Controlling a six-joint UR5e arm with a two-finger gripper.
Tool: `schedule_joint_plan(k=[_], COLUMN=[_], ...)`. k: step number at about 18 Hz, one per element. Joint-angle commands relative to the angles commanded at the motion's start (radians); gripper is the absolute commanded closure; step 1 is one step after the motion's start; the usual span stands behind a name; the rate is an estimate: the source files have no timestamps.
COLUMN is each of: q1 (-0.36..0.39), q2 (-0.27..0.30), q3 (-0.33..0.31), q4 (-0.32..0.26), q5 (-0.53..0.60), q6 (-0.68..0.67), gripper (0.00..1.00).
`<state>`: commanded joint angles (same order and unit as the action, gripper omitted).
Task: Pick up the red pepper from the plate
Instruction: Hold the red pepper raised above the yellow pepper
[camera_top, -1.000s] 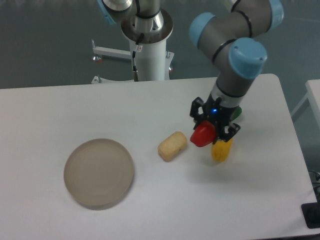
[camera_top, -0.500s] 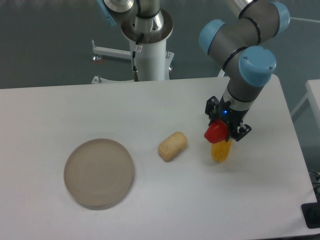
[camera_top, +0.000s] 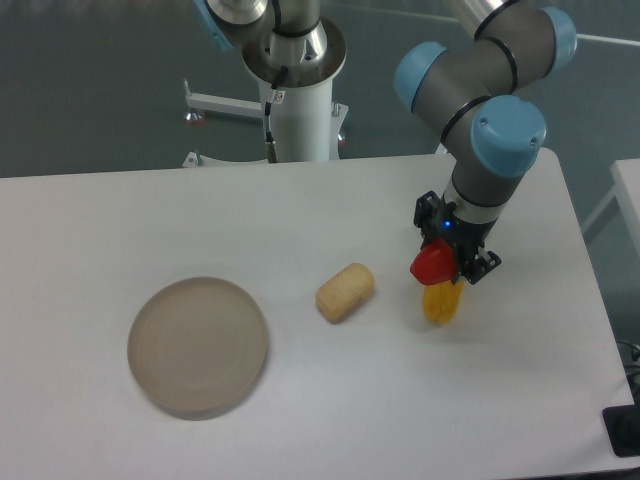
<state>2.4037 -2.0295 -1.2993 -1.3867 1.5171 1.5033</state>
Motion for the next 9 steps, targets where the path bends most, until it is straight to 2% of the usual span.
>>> schedule_joint_plan(k=[9], q1=[0.0], q2=[0.002], q3=[-0.005], q4=[0.0], q5=[0.0], q6=[0.002], gripper=[0.89])
